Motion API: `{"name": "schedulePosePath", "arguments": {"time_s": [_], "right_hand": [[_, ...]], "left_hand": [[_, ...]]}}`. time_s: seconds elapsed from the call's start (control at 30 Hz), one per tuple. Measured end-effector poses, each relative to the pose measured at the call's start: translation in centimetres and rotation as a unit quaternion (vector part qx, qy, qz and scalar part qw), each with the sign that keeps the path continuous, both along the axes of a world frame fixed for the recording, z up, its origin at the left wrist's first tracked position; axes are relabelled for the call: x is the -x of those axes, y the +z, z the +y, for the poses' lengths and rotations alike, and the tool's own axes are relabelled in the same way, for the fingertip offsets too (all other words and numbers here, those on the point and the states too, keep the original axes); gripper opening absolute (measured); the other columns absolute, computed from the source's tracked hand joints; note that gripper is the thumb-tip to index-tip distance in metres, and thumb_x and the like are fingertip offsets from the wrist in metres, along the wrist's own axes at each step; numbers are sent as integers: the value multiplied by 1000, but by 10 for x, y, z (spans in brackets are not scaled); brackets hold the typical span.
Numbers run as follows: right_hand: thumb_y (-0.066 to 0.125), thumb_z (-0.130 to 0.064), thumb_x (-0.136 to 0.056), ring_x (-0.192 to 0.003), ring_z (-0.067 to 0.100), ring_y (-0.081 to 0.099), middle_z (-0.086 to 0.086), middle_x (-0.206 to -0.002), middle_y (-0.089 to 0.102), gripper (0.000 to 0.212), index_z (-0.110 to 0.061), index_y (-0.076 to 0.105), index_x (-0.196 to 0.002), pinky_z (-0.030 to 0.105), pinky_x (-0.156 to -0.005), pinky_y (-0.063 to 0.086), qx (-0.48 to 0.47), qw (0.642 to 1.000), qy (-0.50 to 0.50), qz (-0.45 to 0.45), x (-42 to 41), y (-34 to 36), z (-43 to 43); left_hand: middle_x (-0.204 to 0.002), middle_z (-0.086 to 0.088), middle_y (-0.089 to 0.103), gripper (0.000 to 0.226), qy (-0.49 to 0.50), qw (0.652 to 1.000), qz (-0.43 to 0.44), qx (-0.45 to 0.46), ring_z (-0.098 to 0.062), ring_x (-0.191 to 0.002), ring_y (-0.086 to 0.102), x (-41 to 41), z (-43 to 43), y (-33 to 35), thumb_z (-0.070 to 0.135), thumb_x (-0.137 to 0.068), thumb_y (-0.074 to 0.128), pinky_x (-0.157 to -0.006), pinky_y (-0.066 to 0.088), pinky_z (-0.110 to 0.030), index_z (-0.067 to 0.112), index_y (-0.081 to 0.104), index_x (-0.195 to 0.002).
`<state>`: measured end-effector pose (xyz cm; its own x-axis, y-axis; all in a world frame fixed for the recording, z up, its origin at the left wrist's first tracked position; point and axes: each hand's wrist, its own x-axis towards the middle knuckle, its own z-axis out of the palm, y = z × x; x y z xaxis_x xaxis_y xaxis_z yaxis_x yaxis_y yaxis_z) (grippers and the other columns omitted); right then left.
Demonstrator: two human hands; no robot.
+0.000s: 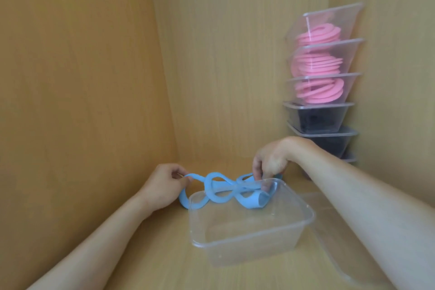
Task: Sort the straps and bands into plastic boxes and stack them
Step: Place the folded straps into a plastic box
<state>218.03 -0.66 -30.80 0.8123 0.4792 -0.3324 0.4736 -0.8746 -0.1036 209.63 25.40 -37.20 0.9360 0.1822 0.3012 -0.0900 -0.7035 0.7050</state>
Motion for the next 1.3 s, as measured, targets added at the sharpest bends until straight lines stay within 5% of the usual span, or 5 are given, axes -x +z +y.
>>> {"name": "schedulePosePath", "arguments": {"time_s": [0.23,0.37,0.47,0.83,1.3], "right_hand": [[76,-27,-89,-80,12,60,0,-86,65,10,-19,72,-91,27,-72,50,-149,989,-11,12,4,6,-5],[69,-25,-94,-70,13,63,-3,-76,64,10,-18,70,-87,27,-67,48,-258,966,-28,-6,5,11,-4],[64,-26,-96,-59,11,60,-4,-65,58,18,-15,72,-84,23,-55,42,-349,934,-42,-55,4,18,-5],[74,-26,-89,-52,15,62,0,-57,63,19,-12,66,-80,24,-48,46,-636,765,-66,-76,-9,39,-10],[65,-12,-96,-48,5,57,2,-68,61,17,-14,69,-80,15,-47,41,-652,728,-58,-203,3,57,-9]], "left_hand": [[-73,-1,74,36,-35,989,145,13,-8,-59,64,-19,-26,18,35,-82,82,-55,49,-17,8,65,-96],[-84,-5,69,35,-16,976,188,-108,-19,-76,66,-36,-43,28,21,-74,87,-78,56,-30,15,60,-96],[-79,-3,64,34,-29,975,199,-99,-18,-69,62,-42,-46,37,10,-76,82,-64,54,-27,13,61,-102],[-81,-11,70,32,-111,970,28,216,-20,-63,62,-50,-57,98,-1,-84,74,-54,49,-25,4,65,-114],[-93,-11,74,21,-152,937,-112,293,-16,-74,63,-53,-63,132,5,-100,58,-64,54,-20,-3,64,-118]]}}
